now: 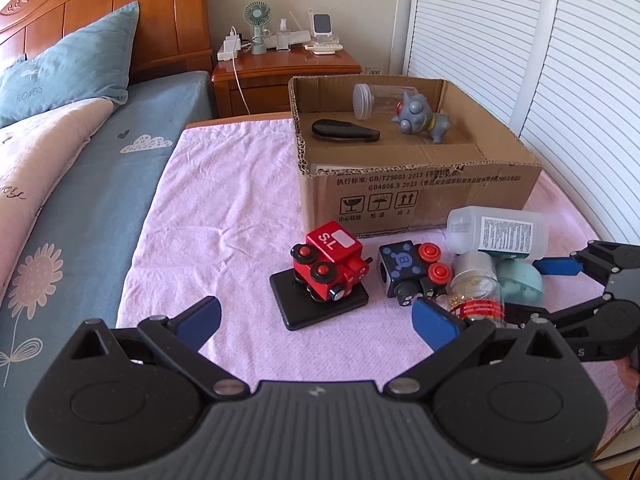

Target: Organize rigid objects

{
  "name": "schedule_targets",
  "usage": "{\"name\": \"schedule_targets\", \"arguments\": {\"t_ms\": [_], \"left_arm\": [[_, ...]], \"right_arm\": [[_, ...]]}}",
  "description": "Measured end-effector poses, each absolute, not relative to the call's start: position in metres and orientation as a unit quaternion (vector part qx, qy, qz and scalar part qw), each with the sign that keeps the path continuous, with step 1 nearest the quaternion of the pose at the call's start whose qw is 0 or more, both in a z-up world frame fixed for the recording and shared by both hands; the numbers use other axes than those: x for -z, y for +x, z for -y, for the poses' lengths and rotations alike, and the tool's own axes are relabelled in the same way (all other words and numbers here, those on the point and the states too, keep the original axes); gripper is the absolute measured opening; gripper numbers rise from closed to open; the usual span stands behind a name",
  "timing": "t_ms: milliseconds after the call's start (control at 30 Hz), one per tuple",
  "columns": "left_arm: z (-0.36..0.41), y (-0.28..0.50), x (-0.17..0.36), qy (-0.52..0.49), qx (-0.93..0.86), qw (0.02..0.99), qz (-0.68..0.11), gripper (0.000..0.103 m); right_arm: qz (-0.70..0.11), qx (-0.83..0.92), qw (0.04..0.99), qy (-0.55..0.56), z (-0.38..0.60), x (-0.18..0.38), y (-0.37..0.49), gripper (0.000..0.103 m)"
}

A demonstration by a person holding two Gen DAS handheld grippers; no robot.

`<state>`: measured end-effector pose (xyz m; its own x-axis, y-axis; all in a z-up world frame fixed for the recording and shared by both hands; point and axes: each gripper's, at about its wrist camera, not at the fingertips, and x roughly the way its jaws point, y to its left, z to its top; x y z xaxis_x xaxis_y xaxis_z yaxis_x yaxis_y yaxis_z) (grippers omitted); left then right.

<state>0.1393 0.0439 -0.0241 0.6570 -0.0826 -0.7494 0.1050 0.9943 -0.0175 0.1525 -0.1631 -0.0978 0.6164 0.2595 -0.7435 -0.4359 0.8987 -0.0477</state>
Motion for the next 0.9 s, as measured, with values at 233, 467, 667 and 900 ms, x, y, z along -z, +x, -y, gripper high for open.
{"name": "schedule_targets", "arguments": {"t_ms": [233, 467, 667, 900], "left_arm": [[-0.041, 0.143, 0.028, 0.020, 0.052, 0.908, -0.415, 0.101], [-0.041, 0.155, 0.032, 0.019, 0.040, 0.911, -0.411, 0.101], [-0.037, 0.190, 0.042, 0.003, 0.026, 0.914, -0.404, 0.101], [-0.037, 0.213, 0.063, 0.007, -0.012, 0.907, -0.421, 0.101]], "right_arm": [[-0.387, -0.196, 0.893, -0.123, 0.157, 0.094, 0.143, 0.061], [-0.400, -0.179, 0.892, -0.113, 0.163, 0.092, 0.123, 0.061], [-0.400, -0.163, 0.895, -0.108, 0.167, 0.098, 0.113, 0.089], [-0.402, -0.155, 0.896, -0.106, 0.170, 0.102, 0.113, 0.103]]}}
